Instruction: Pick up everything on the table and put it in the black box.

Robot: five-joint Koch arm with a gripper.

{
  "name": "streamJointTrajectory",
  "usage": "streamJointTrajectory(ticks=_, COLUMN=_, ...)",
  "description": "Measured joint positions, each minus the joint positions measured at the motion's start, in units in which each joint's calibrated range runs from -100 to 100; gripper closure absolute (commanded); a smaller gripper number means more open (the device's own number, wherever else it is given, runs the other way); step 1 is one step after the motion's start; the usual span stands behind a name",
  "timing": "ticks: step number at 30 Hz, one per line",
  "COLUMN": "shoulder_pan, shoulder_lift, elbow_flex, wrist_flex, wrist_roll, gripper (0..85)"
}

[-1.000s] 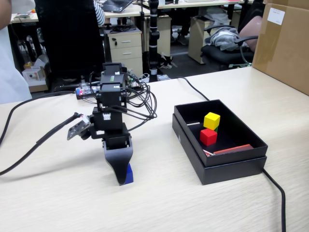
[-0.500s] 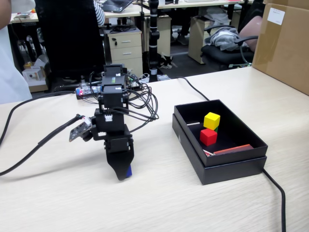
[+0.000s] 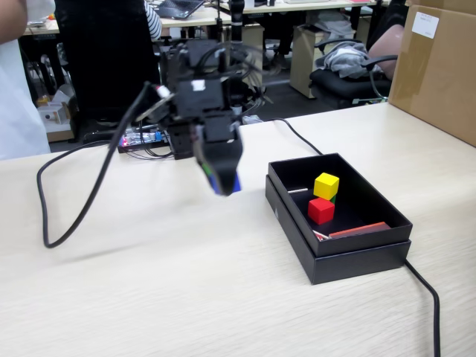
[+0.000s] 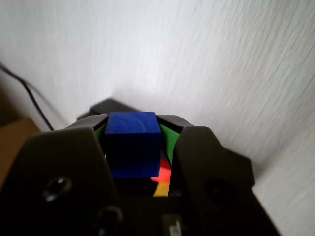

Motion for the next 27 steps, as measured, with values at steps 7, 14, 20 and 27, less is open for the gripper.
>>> streamJointTrajectory(ticks=7, shoulder_pan=9.57, shoulder_lift=-1.42, elbow_flex=-1.10, wrist_flex=0.00, wrist_roll=4.40, gripper=74.6)
streamJointTrajectory(ticks=14, shoulder_pan=11.97, shoulder_lift=13.72, elbow_flex=2.28, wrist_flex=0.00, wrist_roll=6.94, gripper=74.5)
streamJointTrajectory(ticks=20, shoulder_pan=11.97, shoulder_lift=21.36, elbow_flex=7.30, wrist_flex=0.00, wrist_roll=7.03, gripper=74.5)
streamJointTrajectory(ticks=27, shoulder_pan=11.97, shoulder_lift=28.61, elbow_flex=10.68, wrist_flex=0.00, wrist_roll=7.03, gripper=74.2)
